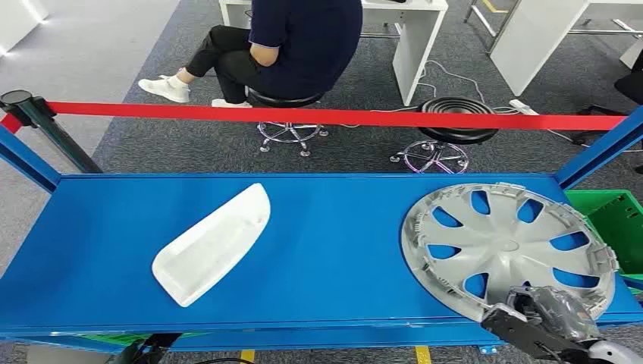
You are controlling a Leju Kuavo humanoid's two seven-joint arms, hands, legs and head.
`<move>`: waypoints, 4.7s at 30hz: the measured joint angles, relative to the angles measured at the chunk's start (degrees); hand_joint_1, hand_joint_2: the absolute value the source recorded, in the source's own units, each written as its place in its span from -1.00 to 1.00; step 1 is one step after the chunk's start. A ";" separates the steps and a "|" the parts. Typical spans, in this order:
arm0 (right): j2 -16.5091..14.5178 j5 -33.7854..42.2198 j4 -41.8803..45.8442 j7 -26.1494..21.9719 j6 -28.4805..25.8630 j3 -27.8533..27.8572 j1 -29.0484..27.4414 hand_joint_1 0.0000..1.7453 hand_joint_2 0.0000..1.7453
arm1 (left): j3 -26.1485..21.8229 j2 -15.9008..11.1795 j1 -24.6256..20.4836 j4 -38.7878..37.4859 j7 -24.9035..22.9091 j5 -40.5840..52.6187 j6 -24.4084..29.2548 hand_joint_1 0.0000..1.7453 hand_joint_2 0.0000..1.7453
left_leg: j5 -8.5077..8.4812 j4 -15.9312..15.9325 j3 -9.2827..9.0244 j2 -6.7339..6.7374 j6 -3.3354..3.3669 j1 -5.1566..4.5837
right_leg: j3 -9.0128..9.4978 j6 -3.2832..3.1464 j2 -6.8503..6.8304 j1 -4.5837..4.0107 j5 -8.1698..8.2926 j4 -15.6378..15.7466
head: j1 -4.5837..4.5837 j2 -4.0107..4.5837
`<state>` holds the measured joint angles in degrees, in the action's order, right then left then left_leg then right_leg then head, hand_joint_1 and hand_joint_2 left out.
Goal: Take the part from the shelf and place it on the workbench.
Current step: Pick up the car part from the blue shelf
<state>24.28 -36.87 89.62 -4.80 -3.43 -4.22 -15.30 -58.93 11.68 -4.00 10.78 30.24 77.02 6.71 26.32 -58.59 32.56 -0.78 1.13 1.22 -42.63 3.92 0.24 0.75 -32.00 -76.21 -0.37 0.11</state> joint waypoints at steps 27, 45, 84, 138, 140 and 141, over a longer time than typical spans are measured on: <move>-7.26 -21.42 17.57 -4.04 -26.81 -8.37 -1.44 1.00 1.00 | -0.13 0.49 -0.22 0.00 -0.51 -1.30 1.32 -1.00 -1.00 | -1.10 0.10 1.47 0.26 -0.01 -0.57 | 5.88 -1.18 0.00 -0.76 4.79 13.26 | 0.09 0.00; -7.28 -21.40 19.05 -3.81 -27.67 -10.58 -1.90 1.00 1.00 | -0.26 0.51 -0.14 0.00 -0.53 -1.27 1.40 -1.00 -1.00 | 0.01 -0.91 1.70 0.23 -2.59 -0.40 | 8.72 -2.79 0.23 -0.20 6.75 17.22 | 0.31 0.00; -9.99 -30.65 14.96 -4.92 -26.30 -28.27 8.82 1.00 1.00 | -0.37 1.14 -0.65 0.00 0.91 -0.92 1.03 -1.00 -1.00 | -0.02 -4.53 3.18 0.21 -2.08 -0.69 | 8.35 -3.40 0.40 -0.60 6.90 16.92 | 0.34 0.00; -19.58 -43.80 -0.56 6.63 -25.74 -43.58 29.83 1.00 1.00 | -0.11 1.62 -1.93 0.00 1.09 -1.01 1.47 -1.00 1.00 | 1.93 -5.94 5.03 0.18 -3.08 -0.31 | 7.70 -3.58 0.24 -0.51 7.80 17.53 | 0.11 0.00; -19.58 -43.86 -0.67 6.84 -25.76 -43.59 29.62 1.00 1.00 | -0.11 1.66 -1.84 0.00 0.66 -1.01 2.14 -1.00 1.00 | 4.94 -13.12 8.36 0.19 -3.28 -0.29 | 7.71 -3.76 0.20 -0.50 7.78 17.52 | -0.01 0.00; -19.58 -43.87 -0.74 6.91 -25.77 -43.60 29.47 1.00 1.00 | -0.11 1.67 -1.79 0.00 0.48 -1.01 2.39 -1.00 1.00 | 5.17 -14.99 9.27 0.19 -3.32 -0.29 | 7.73 -3.78 0.21 -0.50 7.77 17.52 | -0.03 0.00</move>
<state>4.70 -80.74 88.89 2.11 -29.21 -47.82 14.17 -59.04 13.35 -5.78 10.78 30.72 76.02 9.10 31.49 -73.58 41.83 -0.59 -2.20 0.93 -34.90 0.15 0.45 0.25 -24.23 -58.69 -0.40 0.11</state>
